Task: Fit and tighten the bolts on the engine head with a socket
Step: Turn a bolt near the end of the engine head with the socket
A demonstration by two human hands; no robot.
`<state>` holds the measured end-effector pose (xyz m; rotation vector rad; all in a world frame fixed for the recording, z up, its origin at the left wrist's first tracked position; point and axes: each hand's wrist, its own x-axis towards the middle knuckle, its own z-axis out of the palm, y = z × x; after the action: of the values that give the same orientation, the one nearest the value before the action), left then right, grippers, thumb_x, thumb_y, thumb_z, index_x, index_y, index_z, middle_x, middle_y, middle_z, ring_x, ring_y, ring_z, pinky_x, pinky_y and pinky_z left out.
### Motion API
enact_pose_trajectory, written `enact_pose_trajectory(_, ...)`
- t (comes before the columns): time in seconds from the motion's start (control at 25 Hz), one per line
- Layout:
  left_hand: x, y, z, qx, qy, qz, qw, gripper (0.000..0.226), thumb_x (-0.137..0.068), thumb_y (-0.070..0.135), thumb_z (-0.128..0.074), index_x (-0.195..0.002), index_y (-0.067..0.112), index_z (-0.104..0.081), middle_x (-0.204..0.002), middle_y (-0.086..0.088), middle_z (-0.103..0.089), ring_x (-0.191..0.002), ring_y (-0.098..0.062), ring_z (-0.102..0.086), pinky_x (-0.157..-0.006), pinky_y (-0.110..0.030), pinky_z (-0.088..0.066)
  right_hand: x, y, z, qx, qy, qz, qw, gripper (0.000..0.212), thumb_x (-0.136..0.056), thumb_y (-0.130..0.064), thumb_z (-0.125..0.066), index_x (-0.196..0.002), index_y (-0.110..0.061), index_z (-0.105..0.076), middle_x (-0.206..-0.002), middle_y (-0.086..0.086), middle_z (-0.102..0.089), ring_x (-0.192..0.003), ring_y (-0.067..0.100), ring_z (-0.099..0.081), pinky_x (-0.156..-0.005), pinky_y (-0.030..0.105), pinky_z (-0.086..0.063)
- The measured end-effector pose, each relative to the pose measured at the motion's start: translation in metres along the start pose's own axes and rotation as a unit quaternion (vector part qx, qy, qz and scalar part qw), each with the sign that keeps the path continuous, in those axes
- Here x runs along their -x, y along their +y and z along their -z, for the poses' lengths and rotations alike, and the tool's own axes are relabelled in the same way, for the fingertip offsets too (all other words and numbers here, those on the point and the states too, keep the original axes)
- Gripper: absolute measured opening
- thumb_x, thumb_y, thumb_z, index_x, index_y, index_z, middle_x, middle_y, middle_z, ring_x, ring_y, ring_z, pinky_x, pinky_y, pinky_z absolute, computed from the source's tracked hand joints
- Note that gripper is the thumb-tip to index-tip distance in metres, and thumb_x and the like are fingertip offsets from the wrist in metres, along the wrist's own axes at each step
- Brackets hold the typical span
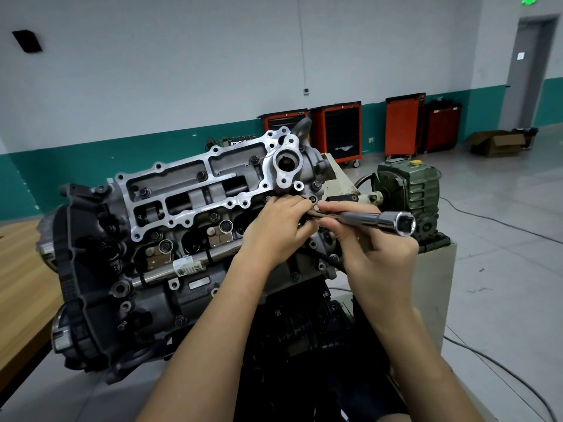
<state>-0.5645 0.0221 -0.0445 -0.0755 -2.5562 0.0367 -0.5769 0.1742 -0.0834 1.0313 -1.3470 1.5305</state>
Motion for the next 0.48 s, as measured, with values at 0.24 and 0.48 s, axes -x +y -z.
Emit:
enact_pose_trajectory(0.24, -0.0008, 0.0006, 0.0002, -0.008, -0.004, -0.005, 1.000, 0.050, -0.081, 0.043, -0.026, -0.103, 0.013, -0.060, -0.108, 0.002, -0.063, -0.107, -0.019, -0.052, -0.090, -0.029, -0.032, 0.0053, -0.0024, 0.0013, -0.035, -0.017, -0.025, 0.999, 0.020, -0.089, -0.007, -0.065, -0.105, 0.003, -0.068, -0.106, 0.002, -0.069, -0.101, 0.010, -0.066, -0.087, 0.032, -0.054)
enact_pose_trajectory(0.48, 0.0008, 0.0010, 0.0009, 0.002, 0.004, 0.004, 1.000, 0.049, -0.083, 0.043, -0.027, -0.102, 0.014, -0.060, -0.105, 0.003, -0.062, -0.104, -0.018, -0.052, -0.092, -0.030, -0.034, -0.0001, 0.0002, 0.0007, 0.003, 0.028, -0.012, 1.000, 0.016, -0.083, -0.010, -0.073, -0.094, 0.002, -0.072, -0.094, 0.001, -0.072, -0.087, 0.007, -0.068, -0.077, 0.022, -0.055)
